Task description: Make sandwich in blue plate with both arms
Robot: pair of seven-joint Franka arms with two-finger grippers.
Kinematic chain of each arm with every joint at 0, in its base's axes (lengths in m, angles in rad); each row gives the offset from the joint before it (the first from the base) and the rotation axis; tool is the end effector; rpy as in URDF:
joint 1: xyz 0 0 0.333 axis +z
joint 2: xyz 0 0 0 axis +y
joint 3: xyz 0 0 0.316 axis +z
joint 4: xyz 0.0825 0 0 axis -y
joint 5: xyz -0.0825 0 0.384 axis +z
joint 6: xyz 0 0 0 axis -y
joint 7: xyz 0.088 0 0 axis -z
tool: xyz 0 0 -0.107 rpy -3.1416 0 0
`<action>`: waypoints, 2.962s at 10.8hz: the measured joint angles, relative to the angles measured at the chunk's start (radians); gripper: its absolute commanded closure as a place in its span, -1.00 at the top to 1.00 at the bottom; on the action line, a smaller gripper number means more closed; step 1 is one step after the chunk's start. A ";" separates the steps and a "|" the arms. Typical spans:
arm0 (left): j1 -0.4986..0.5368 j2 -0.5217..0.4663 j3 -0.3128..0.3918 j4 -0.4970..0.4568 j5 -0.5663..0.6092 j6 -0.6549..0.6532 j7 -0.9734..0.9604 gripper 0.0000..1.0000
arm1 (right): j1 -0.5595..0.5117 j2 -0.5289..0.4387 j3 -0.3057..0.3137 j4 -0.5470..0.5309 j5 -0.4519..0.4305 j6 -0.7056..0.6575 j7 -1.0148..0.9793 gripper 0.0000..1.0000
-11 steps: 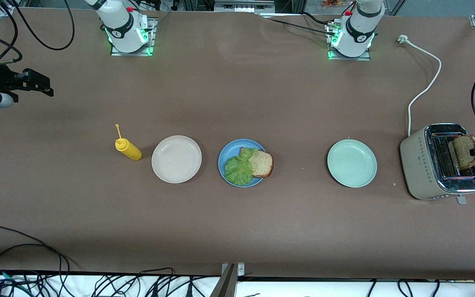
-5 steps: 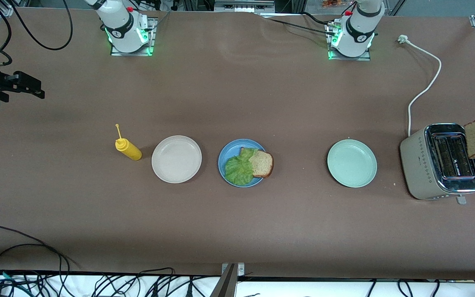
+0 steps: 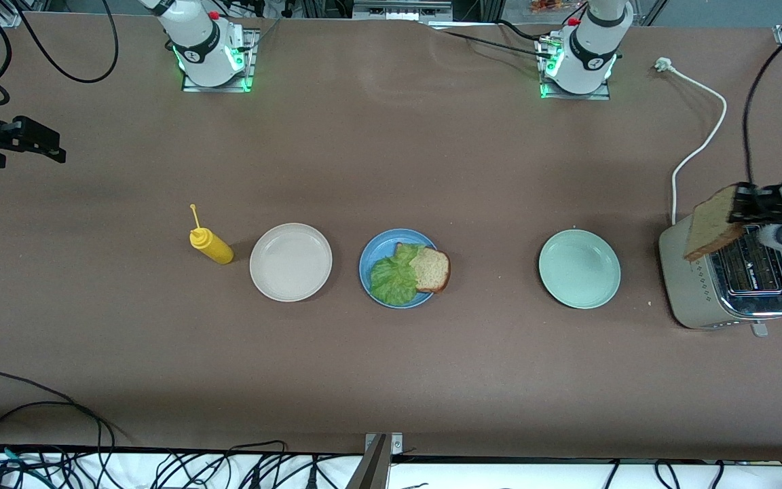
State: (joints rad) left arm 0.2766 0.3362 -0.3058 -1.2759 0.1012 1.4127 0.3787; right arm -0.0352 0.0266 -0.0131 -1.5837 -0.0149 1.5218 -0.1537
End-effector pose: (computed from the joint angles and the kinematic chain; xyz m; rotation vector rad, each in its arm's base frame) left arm 0.6315 0.0261 0.5558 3.0371 -0.6066 -0.2827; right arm 0.5553 -0.0284 0.5996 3.1278 0.1649 -0.1404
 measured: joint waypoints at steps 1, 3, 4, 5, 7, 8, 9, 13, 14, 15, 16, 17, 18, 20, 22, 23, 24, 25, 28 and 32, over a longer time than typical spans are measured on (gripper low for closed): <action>-0.015 0.007 -0.025 -0.005 -0.059 -0.003 -0.004 -1.00 | 0.000 0.000 0.000 0.002 0.000 0.000 0.000 1.00; -0.056 0.048 -0.032 -0.015 -0.216 -0.005 -0.039 -1.00 | 0.000 0.002 -0.001 0.003 -0.004 0.000 0.000 1.00; -0.081 0.082 -0.033 -0.017 -0.291 -0.005 -0.064 -1.00 | 0.000 0.002 -0.001 0.003 -0.007 0.000 0.000 1.00; -0.112 0.120 -0.034 -0.019 -0.363 -0.004 -0.083 -1.00 | 0.000 0.003 -0.001 0.004 -0.008 0.000 0.000 1.00; -0.186 0.191 -0.036 -0.019 -0.456 0.034 -0.098 -1.00 | 0.000 0.003 -0.002 0.005 -0.023 0.000 0.000 1.00; -0.215 0.220 -0.036 -0.019 -0.500 0.071 -0.100 -1.00 | 0.000 0.004 -0.001 0.005 -0.034 -0.001 0.000 1.00; -0.240 0.248 -0.036 -0.019 -0.548 0.108 -0.100 -1.00 | 0.001 0.004 -0.001 0.005 -0.039 -0.001 0.000 1.00; -0.352 0.387 -0.036 -0.022 -0.727 0.369 -0.125 -1.00 | 0.002 0.005 0.000 0.007 -0.061 -0.002 0.000 1.00; -0.384 0.426 -0.035 -0.023 -0.796 0.435 -0.134 -1.00 | 0.003 0.005 0.001 0.008 -0.064 -0.002 0.000 1.00; -0.408 0.457 -0.035 -0.023 -0.854 0.485 -0.138 -1.00 | 0.003 0.005 0.001 0.008 -0.065 -0.002 0.000 1.00; -0.421 0.484 -0.035 -0.023 -0.893 0.527 -0.138 -1.00 | 0.003 0.005 0.002 0.008 -0.066 -0.002 0.000 1.00; -0.423 0.509 -0.035 -0.022 -0.904 0.554 -0.138 -1.00 | 0.003 0.005 0.002 0.009 -0.068 -0.002 0.000 1.00; -0.422 0.535 -0.031 -0.022 -0.904 0.567 -0.138 -1.00 | 0.003 0.004 0.002 0.009 -0.069 -0.002 0.000 1.00; -0.423 0.584 -0.027 -0.021 -0.904 0.607 -0.133 -0.62 | 0.003 0.004 0.002 0.025 -0.076 -0.006 0.000 1.00; -0.425 0.604 -0.028 -0.020 -0.904 0.625 -0.129 1.00 | 0.002 0.003 0.000 0.033 -0.083 -0.011 0.000 1.00; -0.425 0.604 -0.023 -0.016 -0.904 0.628 -0.128 1.00 | 0.003 0.004 0.000 0.033 -0.084 -0.011 0.000 1.00; -0.424 0.604 -0.015 -0.009 -0.902 0.629 -0.119 1.00 | 0.002 0.004 0.000 0.033 -0.084 -0.011 0.000 1.00; -0.418 0.602 -0.007 -0.001 -0.888 0.629 -0.110 1.00 | 0.003 0.004 0.000 0.033 -0.085 -0.011 0.000 1.00; -0.389 0.564 -0.003 0.009 -0.758 0.611 -0.098 1.00 | 0.002 0.004 0.000 0.034 -0.086 -0.011 0.000 1.00; -0.304 0.419 0.001 0.017 -0.553 0.445 -0.101 1.00 | 0.002 0.004 0.000 0.035 -0.087 -0.012 0.000 1.00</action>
State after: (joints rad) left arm -0.0270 0.7549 -0.3044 -1.2593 -0.4518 1.8573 0.2780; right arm -0.0327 0.0303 -0.0129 -1.5489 -0.1016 1.5094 -0.1541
